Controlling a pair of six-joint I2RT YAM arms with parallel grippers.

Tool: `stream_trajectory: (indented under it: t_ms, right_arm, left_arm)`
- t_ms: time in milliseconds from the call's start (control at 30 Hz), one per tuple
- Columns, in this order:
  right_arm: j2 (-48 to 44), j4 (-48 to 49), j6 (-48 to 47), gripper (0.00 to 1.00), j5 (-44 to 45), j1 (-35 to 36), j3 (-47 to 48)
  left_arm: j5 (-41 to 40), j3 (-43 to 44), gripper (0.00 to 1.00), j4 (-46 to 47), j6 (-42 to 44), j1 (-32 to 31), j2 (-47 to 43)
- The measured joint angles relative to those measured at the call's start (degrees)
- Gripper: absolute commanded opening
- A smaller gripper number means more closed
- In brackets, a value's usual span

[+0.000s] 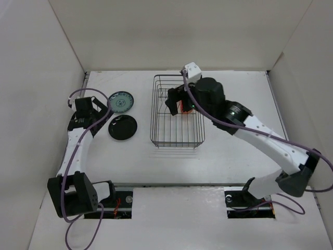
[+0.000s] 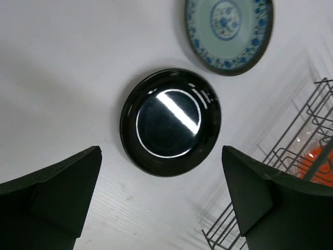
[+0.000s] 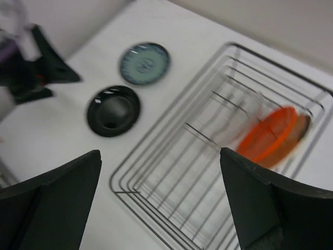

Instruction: Load the plates into the dish rack

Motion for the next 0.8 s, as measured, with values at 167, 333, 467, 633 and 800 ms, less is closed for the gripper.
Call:
stream_trajectory:
  t_ms: [167, 333, 467, 633, 800]
  right_arm:
    - [-6.05, 10.21, -4.11, 1.0, -20.31, -3.19, -6.34]
    - [-3.76, 12.48, -5.6, 1.0, -32.52, -4.28, -10.32]
    - [-3.04, 12.66, -5.95, 1.0, -37.55, -4.72, -11.82]
    - [-4.26, 13.27, -6.01, 1.0, -39.93, -5.84, -12.09]
    - [-5.31, 14.29, -5.64, 1.0, -39.93, -6.19, -12.09]
  left_arm:
    - [6.19, -8.15, 0.99, 3.58, -3.34, 2.38, 2.23]
    - [11.89, -20.98, 0.89, 11.63, -9.22, 2.49, 2.78]
    - [14.21, -24.94, 0.79, 19.28, -13.38, 2.69, 1.44]
    - [14.99, -26.21, 0.65, 25.05, -16.48, 2.71, 3.61]
    - [15.23, -26.27, 0.44, 29.0, -18.1, 2.49, 6.93]
